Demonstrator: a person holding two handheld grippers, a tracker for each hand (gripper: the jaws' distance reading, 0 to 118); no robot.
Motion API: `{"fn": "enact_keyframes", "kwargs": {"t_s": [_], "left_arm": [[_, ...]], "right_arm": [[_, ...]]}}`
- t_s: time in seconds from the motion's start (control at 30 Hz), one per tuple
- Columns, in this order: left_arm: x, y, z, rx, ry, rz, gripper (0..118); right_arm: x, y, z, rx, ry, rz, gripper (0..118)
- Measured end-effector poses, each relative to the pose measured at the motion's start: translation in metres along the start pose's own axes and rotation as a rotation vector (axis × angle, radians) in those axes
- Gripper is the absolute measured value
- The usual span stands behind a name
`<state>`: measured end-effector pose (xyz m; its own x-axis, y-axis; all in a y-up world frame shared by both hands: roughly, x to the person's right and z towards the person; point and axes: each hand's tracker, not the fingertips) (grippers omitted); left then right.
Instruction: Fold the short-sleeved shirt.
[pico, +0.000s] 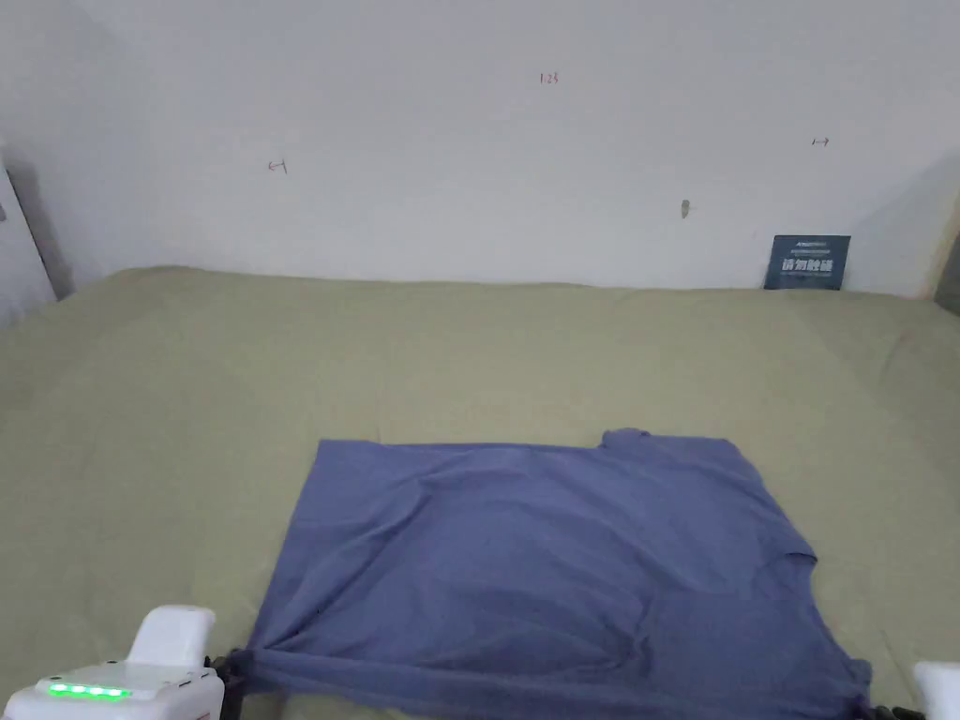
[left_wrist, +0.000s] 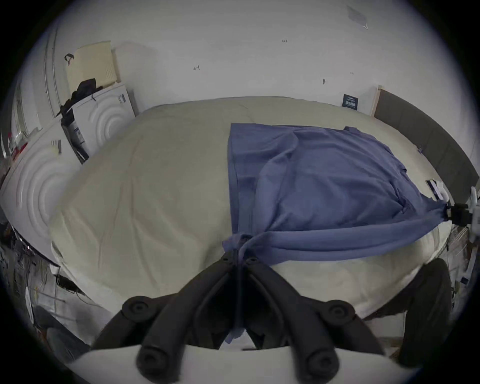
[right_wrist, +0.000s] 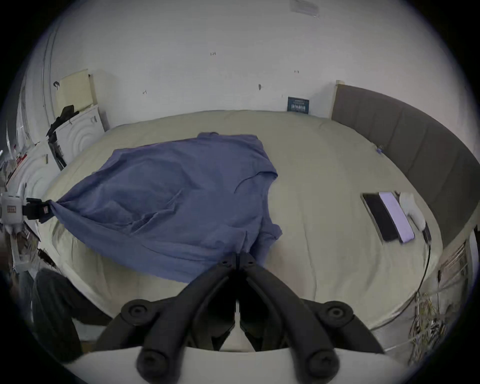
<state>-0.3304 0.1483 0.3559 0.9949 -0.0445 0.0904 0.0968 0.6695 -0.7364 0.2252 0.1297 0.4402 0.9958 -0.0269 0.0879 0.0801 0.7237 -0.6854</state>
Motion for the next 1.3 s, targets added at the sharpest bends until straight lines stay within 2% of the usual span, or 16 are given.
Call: {"fn": "enact_keyframes", "kwargs": {"t_s": [0.27, 0.3, 0.33, 0.37, 0.4, 0.6, 0.63, 0.7, 0.73, 0.87, 0.97, 1.0, 1.03, 1.07, 1.23, 1.3], "left_arm": [[-0.011, -0.016, -0.013, -0.032, -0.026, 0.043, 3], [-0.013, -0.016, -0.014, -0.036, -0.035, 0.053, 9], [-0.015, -0.016, -0.014, -0.040, -0.045, 0.066, 30], [-0.012, -0.020, -0.010, -0.041, -0.046, 0.073, 81], [-0.014, -0.021, -0.009, -0.048, -0.046, 0.075, 109], [-0.030, -0.029, 0.030, -0.010, -0.001, 0.105, 109], [-0.029, -0.029, 0.040, -0.010, 0.006, 0.113, 96], [-0.038, -0.032, 0.050, 0.006, 0.012, 0.156, 4], [-0.041, -0.034, 0.049, -0.007, 0.016, 0.177, 0], [-0.040, -0.039, 0.047, -0.037, 0.000, 0.181, 3], [-0.029, -0.039, 0.039, -0.056, -0.041, 0.125, 57], [-0.023, -0.039, 0.034, -0.076, -0.069, 0.109, 57], [-0.020, -0.038, 0.027, -0.091, -0.059, 0.099, 98], [-0.012, -0.038, 0.024, -0.077, -0.059, 0.077, 118], [0.003, -0.034, -0.007, -0.132, -0.016, 0.006, 116], [0.003, -0.031, -0.013, -0.141, -0.007, -0.001, 100]], "right_arm": [[-0.001, -0.009, -0.009, -0.041, 0.006, -0.018, 1], [-0.001, -0.008, -0.007, -0.035, 0.005, -0.027, 7], [0.000, -0.007, -0.008, -0.042, 0.008, -0.039, 28], [0.002, -0.006, -0.007, -0.058, 0.007, -0.066, 82], [0.004, -0.006, -0.008, -0.079, 0.027, -0.085, 116], [0.004, -0.005, 0.007, -0.046, 0.029, -0.054, 108], [0.004, -0.004, 0.009, -0.047, 0.027, -0.039, 93], [0.006, -0.002, 0.017, -0.020, 0.018, -0.024, 6], [0.007, -0.001, 0.017, -0.017, 0.015, -0.024, 0], [0.011, -0.001, 0.014, -0.016, 0.010, -0.066, 0], [0.007, -0.003, 0.014, -0.012, -0.010, -0.046, 0], [0.006, -0.005, 0.013, -0.021, -0.006, -0.040, 0], [0.004, -0.005, 0.012, -0.029, -0.007, -0.034, 0], [0.002, -0.007, 0.011, -0.034, -0.012, -0.024, 0], [0.003, -0.008, 0.000, -0.061, -0.004, -0.017, 0], [0.004, -0.008, -0.003, -0.069, -0.003, -0.016, 0]]}}
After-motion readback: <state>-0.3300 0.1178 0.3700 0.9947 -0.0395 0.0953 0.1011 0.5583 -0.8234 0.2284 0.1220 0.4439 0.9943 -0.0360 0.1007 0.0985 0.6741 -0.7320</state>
